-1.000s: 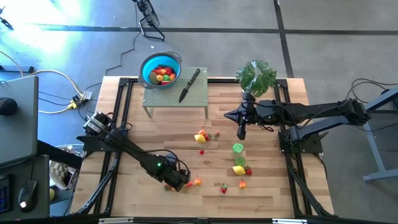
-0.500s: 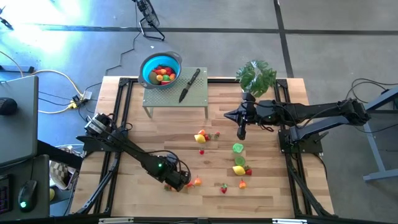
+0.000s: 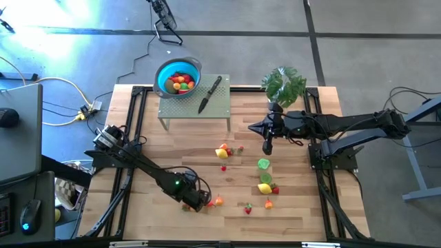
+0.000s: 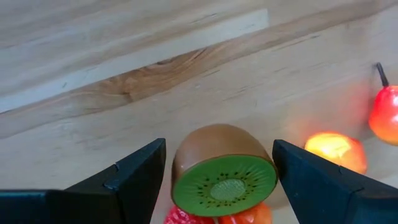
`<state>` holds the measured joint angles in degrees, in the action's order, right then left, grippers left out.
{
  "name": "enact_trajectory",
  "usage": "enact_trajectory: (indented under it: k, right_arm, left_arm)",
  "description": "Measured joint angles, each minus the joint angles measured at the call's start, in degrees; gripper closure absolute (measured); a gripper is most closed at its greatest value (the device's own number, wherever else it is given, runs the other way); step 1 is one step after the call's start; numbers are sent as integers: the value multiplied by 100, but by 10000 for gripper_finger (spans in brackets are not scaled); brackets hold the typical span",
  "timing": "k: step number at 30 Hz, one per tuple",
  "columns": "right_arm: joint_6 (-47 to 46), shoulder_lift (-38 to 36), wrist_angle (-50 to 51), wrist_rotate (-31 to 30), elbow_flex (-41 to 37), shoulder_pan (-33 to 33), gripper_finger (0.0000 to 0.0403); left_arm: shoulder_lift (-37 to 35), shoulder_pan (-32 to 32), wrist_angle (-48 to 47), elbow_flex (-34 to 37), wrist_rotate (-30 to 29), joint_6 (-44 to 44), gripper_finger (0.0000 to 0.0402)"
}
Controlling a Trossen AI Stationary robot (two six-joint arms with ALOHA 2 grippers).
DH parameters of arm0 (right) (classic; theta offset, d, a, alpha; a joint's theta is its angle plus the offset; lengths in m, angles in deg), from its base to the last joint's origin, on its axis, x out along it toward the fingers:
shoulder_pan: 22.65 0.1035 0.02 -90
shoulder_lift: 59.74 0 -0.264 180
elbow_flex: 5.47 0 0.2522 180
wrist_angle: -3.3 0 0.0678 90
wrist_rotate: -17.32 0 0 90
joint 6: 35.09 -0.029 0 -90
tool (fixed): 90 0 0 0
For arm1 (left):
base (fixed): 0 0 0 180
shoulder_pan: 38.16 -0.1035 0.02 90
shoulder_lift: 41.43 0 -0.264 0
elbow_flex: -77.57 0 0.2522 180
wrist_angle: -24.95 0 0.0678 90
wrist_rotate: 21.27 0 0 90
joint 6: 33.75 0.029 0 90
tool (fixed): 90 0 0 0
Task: Pick & Place Fruit
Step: Put the half kiwi into the strainer bowl on the shelf
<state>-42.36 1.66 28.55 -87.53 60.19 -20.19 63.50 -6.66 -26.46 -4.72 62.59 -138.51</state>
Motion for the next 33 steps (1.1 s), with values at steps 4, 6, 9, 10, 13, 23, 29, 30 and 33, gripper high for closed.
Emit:
enact_trajectory:
  k: [4, 6, 9, 10, 13, 23, 29, 30, 33]
  right_arm:
    - [0, 0, 0, 0, 0, -2, 400]
    - [0, 0, 0, 0, 0, 0, 400]
    - [0, 0, 0, 0, 0, 0, 400]
    - [0, 0, 0, 0, 0, 0, 400]
    - [0, 0, 0, 0, 0, -2, 400]
    - [1, 0, 32, -2, 0, -2, 401]
    - [2, 0, 33, -22, 0, -2, 401]
    - [2, 0, 35, -22, 0, -1, 401]
    - [2, 0, 35, -22, 0, 1, 401]
  left_arm:
    - [0, 0, -1, 0, 1, 144, 114]
    - [0, 0, -23, 0, -3, 163, 114]
    - [0, 0, -92, 0, -3, 165, 114]
    - [2, 0, -128, 0, 2, 165, 114]
    - [90, 1, -142, 0, 78, 167, 114]
    - [186, 0, -62, -11, 248, 300, 114]
    - [192, 0, -64, -9, 283, 284, 114]
    - [192, 0, -59, -7, 284, 278, 114]
    - [195, 0, -55, -7, 283, 277, 114]
